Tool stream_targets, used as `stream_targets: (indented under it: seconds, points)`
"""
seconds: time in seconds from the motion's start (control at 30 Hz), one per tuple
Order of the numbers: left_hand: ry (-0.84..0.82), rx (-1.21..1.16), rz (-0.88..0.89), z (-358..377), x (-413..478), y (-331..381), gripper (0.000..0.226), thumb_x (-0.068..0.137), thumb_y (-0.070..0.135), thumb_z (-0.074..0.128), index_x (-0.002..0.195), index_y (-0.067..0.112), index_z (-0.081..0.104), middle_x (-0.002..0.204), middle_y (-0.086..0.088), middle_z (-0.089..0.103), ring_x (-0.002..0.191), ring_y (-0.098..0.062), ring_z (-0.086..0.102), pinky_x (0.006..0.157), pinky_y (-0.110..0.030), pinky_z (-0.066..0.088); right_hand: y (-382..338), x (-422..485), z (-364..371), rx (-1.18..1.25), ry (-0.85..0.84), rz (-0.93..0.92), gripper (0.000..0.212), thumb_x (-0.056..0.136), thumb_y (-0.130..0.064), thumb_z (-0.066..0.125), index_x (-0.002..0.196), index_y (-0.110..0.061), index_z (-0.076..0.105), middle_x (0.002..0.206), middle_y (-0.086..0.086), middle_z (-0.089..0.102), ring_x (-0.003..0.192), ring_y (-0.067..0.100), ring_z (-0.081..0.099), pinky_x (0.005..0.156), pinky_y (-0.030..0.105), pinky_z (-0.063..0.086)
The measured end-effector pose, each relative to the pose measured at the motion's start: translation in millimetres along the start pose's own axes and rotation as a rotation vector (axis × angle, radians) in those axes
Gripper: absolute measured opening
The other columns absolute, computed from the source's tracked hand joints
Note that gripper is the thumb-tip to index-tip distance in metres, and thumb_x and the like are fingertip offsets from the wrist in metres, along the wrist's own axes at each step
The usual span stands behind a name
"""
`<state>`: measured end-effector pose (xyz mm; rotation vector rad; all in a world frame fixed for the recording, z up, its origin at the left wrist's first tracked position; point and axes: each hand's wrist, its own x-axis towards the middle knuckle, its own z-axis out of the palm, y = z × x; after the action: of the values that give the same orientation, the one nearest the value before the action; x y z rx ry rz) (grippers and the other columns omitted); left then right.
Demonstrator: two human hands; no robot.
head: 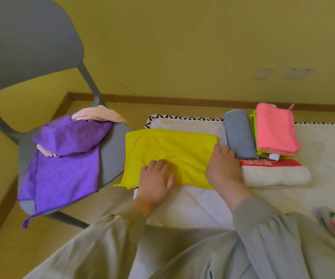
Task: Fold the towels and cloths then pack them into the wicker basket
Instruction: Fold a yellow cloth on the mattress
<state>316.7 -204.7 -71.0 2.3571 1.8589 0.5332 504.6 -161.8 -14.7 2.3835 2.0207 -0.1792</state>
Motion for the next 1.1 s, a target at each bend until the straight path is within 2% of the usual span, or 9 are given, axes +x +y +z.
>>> stream_targets:
  seconds: [0.1, 0.17, 0.23, 0.3, 0.47, 0.57, 0.7, 1.0, 1.1]
  points:
    - [-0.027, -0.002, -0.093, -8.8, 22.6, -7.0, 0.049, 0.087, 0.031, 0.031, 0.122, 0.015, 0.061, 0.129, -0.012, 0.057, 0.111, -0.038, 0.055, 0.084, -0.047, 0.047, -22.7, 0.7, 5.1, 0.029, 0.059, -0.217, 0.059, 0.095, -0.023, 0.040, 0.149, -0.015, 0.016, 0.155, 0.010, 0.016, 0.140, 0.030, 0.019, 0.112, 0.041, 0.023]
    - [-0.184, 0.060, -0.127, -5.4, 29.0, -13.4, 0.057, 0.094, 0.038, 0.020, 0.147, 0.024, 0.032, 0.156, -0.007, 0.025, 0.142, -0.033, 0.023, 0.110, -0.052, 0.026, -26.8, -1.4, 19.8, 0.001, -0.105, -0.341, 0.060, 0.101, -0.037, 0.029, 0.152, -0.021, 0.002, 0.160, 0.003, -0.006, 0.147, 0.024, -0.003, 0.118, 0.043, 0.006]
    - [-0.319, 0.129, -0.126, 1.8, 28.4, -22.7, 0.066, 0.088, 0.051, -0.001, 0.152, 0.033, 0.002, 0.161, 0.001, -0.005, 0.147, -0.024, -0.007, 0.116, -0.051, 0.003, -13.5, 0.7, 34.5, -0.045, -0.259, -0.404, 0.062, 0.100, -0.050, 0.019, 0.151, -0.029, -0.008, 0.158, -0.003, -0.017, 0.146, 0.019, -0.014, 0.118, 0.044, -0.003]
    - [-0.354, 0.174, -0.098, 3.5, 27.6, -29.8, 0.076, 0.078, 0.056, -0.013, 0.150, 0.035, -0.008, 0.159, 0.003, -0.013, 0.146, -0.022, -0.016, 0.116, -0.052, -0.003, 2.5, 7.4, 41.3, -0.056, -0.299, -0.383, 0.066, 0.097, -0.056, 0.016, 0.151, -0.029, -0.011, 0.158, -0.004, -0.019, 0.145, 0.015, -0.017, 0.118, 0.045, -0.004]
    - [-0.351, 0.197, -0.104, 7.0, 24.5, -30.6, 0.077, 0.077, 0.056, -0.013, 0.150, 0.031, -0.014, 0.158, 0.003, -0.018, 0.144, -0.022, -0.022, 0.115, -0.050, -0.007, -21.0, 23.1, 31.7, 0.063, -0.130, -0.099, 0.067, 0.099, -0.045, 0.021, 0.152, -0.011, -0.004, 0.159, 0.005, -0.012, 0.146, 0.021, -0.012, 0.118, 0.047, -0.003]
    - [-0.332, 0.212, -0.117, 11.9, 25.6, -29.0, 0.076, 0.079, 0.054, -0.009, 0.151, 0.028, -0.012, 0.159, 0.001, -0.016, 0.145, -0.022, -0.021, 0.115, -0.051, -0.005, -57.5, 33.7, 29.2, 0.145, -0.021, -0.282, 0.059, 0.100, -0.036, 0.025, 0.153, -0.022, 0.001, 0.160, -0.002, -0.010, 0.147, 0.019, -0.011, 0.117, 0.044, -0.004]
    - [-0.328, 0.209, -0.109, 11.2, 27.3, -29.3, 0.079, 0.079, 0.054, -0.008, 0.151, 0.023, -0.010, 0.158, 0.002, -0.017, 0.145, -0.021, -0.020, 0.115, -0.052, -0.004, -54.7, 45.5, 51.5, 0.029, -0.084, -0.432, 0.057, 0.100, -0.045, 0.018, 0.152, -0.029, 0.001, 0.160, -0.007, -0.007, 0.147, 0.014, -0.010, 0.117, 0.046, -0.004]
    - [-0.304, 0.175, -0.093, 11.1, 25.8, -31.4, 0.075, 0.084, 0.054, -0.004, 0.152, 0.023, -0.007, 0.159, 0.003, -0.014, 0.145, -0.021, -0.020, 0.117, -0.052, -0.003, -15.9, 64.9, 46.1, 0.015, -0.017, 0.023, 0.067, 0.097, -0.050, 0.016, 0.152, -0.016, -0.001, 0.159, 0.007, -0.008, 0.147, 0.023, -0.010, 0.118, 0.049, -0.001]
    - [-0.298, 0.159, -0.106, 13.0, 27.0, -29.1, 0.076, 0.084, 0.054, 0.000, 0.153, 0.022, -0.002, 0.160, 0.002, -0.009, 0.146, -0.022, -0.015, 0.116, -0.053, 0.000, -45.7, 45.0, 48.9, 0.020, 0.048, -0.196, 0.062, 0.099, -0.043, 0.020, 0.152, -0.020, -0.004, 0.159, 0.004, -0.011, 0.146, 0.020, -0.012, 0.116, 0.046, -0.007]
